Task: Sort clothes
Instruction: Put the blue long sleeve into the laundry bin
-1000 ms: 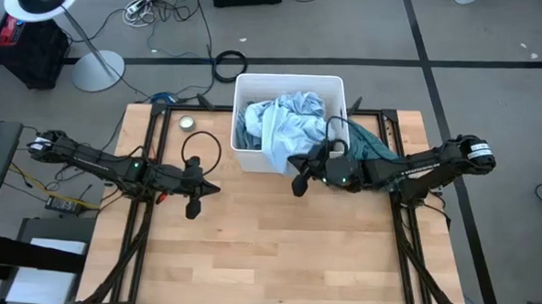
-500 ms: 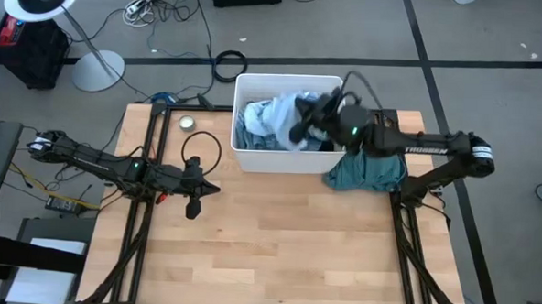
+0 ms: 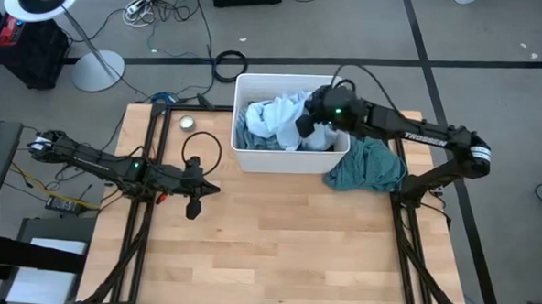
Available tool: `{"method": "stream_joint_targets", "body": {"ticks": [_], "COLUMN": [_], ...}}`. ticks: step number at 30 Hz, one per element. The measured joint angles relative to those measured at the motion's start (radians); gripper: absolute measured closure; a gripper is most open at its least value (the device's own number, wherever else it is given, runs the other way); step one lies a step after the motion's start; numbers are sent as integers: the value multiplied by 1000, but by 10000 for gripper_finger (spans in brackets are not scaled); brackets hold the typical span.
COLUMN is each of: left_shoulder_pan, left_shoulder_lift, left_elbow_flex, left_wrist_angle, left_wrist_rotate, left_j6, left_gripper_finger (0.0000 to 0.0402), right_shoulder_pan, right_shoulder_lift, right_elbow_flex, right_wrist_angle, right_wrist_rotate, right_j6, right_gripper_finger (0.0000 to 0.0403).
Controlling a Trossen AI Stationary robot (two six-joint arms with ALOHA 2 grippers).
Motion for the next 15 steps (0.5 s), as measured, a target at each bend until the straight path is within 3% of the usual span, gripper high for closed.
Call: {"method": "stream_joint_targets", "body": {"ticks": [7, 15], "left_shoulder_pan": [0, 0], "left_shoulder_lift": [0, 0], "left_elbow_flex": [1, 1], "left_wrist_angle": [7, 1], "left_wrist_rotate": [-2, -3], "left_j6": [1, 1], "left_gripper_finger": [401, 401], "right_shoulder_pan": [-34, -87], "right_shoulder_lift": [195, 450], "right_elbow_flex": [1, 107], "right_wrist_angle": [18, -25], "right_wrist_rotate": [-185, -248], "right_j6": [81, 156], "right_gripper_finger": [403, 403]}}
